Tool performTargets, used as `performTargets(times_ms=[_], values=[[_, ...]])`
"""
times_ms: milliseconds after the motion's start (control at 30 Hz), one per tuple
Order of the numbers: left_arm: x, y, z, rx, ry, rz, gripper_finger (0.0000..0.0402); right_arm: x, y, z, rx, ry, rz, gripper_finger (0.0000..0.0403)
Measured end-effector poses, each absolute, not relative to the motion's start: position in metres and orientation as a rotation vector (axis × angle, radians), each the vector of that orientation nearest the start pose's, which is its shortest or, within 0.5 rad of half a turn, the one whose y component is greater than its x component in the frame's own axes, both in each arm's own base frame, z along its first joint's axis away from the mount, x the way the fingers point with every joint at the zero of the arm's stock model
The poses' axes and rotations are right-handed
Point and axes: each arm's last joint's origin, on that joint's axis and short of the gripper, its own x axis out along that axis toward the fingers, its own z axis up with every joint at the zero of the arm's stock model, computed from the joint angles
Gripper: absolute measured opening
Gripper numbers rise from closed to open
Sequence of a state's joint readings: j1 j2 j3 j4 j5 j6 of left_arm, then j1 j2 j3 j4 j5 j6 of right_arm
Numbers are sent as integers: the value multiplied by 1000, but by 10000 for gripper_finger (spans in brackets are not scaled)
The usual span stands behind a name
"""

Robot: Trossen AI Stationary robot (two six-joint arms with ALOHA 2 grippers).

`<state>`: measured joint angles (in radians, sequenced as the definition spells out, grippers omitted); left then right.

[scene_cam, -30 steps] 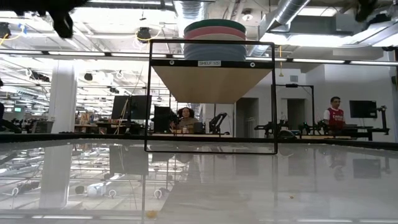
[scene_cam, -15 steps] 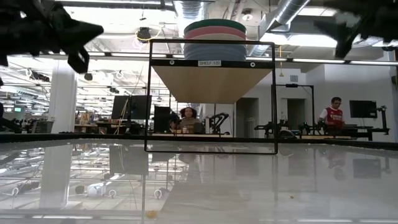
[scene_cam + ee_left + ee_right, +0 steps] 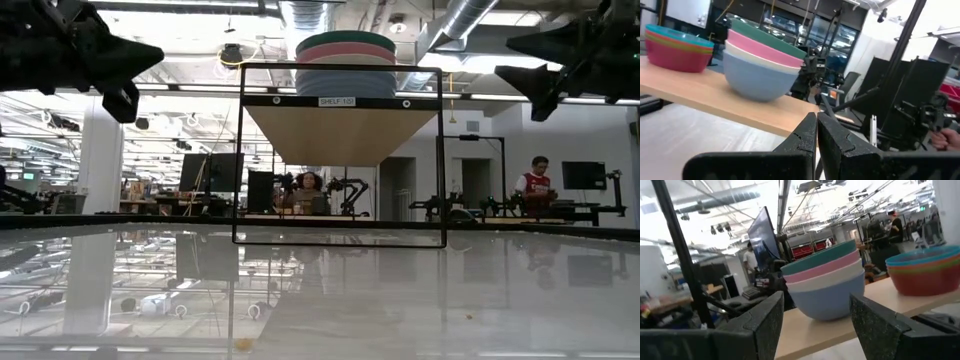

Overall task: Place and stack bowls onto a shelf
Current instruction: Return to Home Position

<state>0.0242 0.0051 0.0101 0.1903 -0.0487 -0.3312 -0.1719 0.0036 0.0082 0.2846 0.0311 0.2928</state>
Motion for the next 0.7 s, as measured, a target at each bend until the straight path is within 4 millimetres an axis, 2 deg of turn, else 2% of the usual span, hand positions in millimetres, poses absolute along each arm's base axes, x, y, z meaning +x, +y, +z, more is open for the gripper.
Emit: performTargets(times_ms=[300,433,700], values=[[97,-5,177,-368,-99,-127,0,94,-17,186,110,-230,-186,249],[97,-5,171,-421,-32,-133,0,95,-17,180,88,-163,-192,249],[97,-6,171,-454,-17,-148,0,96,-17,173,95,-89,-196,249]])
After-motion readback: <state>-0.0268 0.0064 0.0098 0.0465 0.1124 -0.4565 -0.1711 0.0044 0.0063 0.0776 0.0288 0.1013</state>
